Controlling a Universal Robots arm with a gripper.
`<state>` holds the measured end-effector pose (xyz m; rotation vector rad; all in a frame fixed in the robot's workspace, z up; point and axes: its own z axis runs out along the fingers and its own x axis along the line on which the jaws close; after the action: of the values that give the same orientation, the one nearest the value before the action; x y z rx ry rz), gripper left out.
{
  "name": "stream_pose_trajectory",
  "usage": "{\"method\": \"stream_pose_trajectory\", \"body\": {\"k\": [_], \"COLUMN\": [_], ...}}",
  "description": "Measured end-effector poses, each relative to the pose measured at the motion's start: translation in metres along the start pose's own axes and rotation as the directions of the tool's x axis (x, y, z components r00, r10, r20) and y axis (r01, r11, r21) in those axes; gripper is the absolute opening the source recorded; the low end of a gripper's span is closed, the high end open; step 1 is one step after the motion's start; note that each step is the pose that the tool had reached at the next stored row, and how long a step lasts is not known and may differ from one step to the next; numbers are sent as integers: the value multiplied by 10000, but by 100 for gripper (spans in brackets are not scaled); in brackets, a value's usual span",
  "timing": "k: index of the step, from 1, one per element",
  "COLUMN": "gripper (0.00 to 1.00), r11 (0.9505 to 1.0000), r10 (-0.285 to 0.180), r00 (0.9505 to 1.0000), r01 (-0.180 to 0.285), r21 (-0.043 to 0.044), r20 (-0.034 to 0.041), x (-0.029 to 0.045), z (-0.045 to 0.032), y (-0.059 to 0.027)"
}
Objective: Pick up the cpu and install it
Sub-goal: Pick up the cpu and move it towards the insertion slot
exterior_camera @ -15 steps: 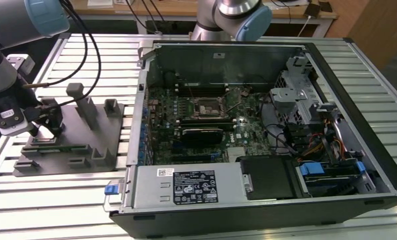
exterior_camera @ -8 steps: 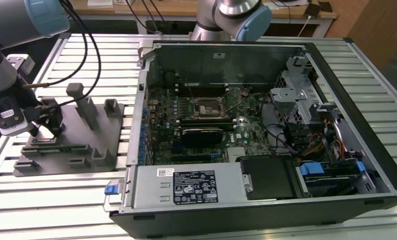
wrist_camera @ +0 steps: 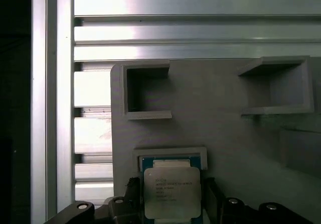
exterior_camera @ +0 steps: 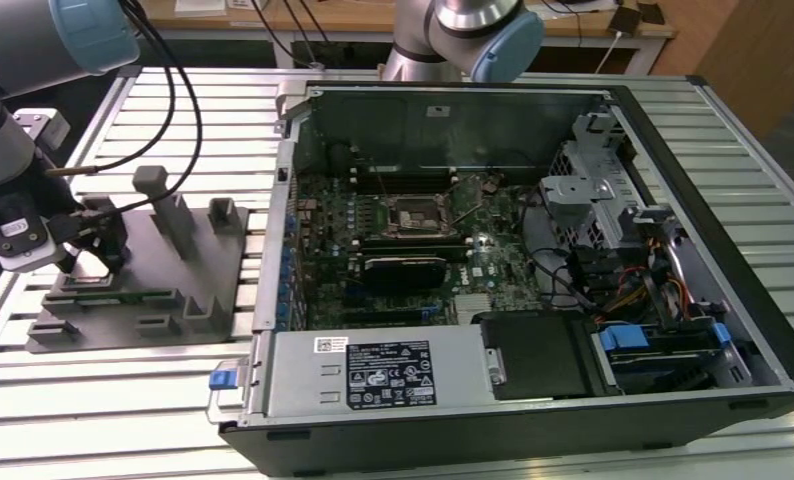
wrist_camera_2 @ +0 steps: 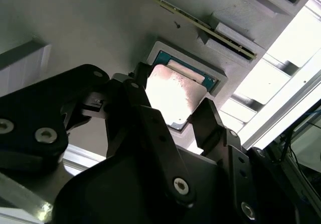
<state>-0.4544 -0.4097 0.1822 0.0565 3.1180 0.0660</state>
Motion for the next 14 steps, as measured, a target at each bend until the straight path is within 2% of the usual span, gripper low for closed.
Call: {"method": "stream_pose_trajectory", "body": {"k": [1,11,14], "gripper": [62,62,62], "r11": [10000,9996,9996], "r10": [0,-283,-285], "r00": [10000,9996,9996], "r01": [0,283,285], "r21": [1,-21,-74], "r20": [0,-12,-14], "x": [0,0,0], "z": [0,8,9], "y": [0,1,7]}}
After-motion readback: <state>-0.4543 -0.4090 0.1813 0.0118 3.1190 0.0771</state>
